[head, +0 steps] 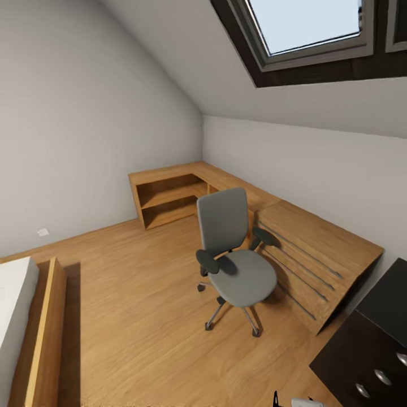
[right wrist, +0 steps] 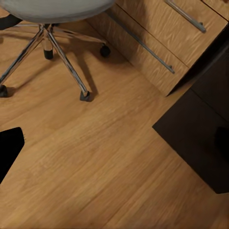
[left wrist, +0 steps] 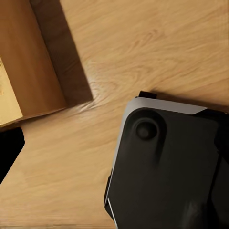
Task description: In the bedroom, organize the workspace by keeping the computer under the desk, ensuring the monitor is on the desk, placing the keyboard on the desk next to the monitor, placing the mouse on the desk next to the keyboard, moving the folder from the swivel chair onto the desk next to the mouse, stacking the notebook on top of the folder with the pen on top of the notebook, and positioning the swivel chair next to the desk.
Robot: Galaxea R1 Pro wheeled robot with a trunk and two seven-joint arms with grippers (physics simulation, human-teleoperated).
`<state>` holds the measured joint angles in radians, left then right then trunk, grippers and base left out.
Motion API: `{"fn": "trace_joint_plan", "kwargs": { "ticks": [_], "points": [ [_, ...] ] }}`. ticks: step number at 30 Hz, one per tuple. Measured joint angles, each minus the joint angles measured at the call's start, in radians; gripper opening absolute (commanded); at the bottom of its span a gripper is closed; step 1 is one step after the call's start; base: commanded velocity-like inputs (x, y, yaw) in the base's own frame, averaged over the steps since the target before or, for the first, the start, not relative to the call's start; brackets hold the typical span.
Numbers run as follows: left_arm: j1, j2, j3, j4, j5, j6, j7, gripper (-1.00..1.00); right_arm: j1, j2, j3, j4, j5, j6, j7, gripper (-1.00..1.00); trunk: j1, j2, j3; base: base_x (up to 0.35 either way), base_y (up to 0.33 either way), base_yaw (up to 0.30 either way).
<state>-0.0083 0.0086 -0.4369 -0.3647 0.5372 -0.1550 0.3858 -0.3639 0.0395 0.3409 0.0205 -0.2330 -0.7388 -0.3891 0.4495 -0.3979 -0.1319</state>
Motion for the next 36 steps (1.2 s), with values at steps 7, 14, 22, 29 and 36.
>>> {"fn": "trace_joint_plan", "kwargs": {
  "ticks": [7,14,22,29,36],
  "points": [
    [0.0,0.001,0.0,0.048,0.002,0.001,0.0,1.0,0.0,0.0,0.0,0.0,0.0,0.0,0.0,1.0,0.0,0.0,-0.009,0.0,0.0,0.164],
    [0.0,0.001,0.002,0.123,0.004,0.0,-0.002,1.0,0.0,0.0,0.0,0.0,0.0,0.0,0.001,1.0,0.0,0.0,-0.018,0.0,0.0,0.172],
    [0.0,-0.001,0.003,0.195,0.006,-0.002,-0.002,1.0,0.0,-0.001,0.0,0.0,0.0,-0.003,0.033,1.0,0.0,0.0,-0.023,0.0,0.0,0.076],
    [0.0,-0.008,-0.003,0.216,0.004,0.005,-0.003,1.0,0.0,-0.013,-0.006,0.002,-0.006,0.002,0.093,1.0,0.0,0.0,-0.024,0.0,0.0,0.011],
    [0.0,-0.045,-0.011,0.256,0.002,0.039,-0.003,1.0,0.0,-0.008,-0.006,0.002,-0.007,0.006,0.093,1.0,0.0,0.0,-0.024,0.0,0.0,0.0]
  ]
}}
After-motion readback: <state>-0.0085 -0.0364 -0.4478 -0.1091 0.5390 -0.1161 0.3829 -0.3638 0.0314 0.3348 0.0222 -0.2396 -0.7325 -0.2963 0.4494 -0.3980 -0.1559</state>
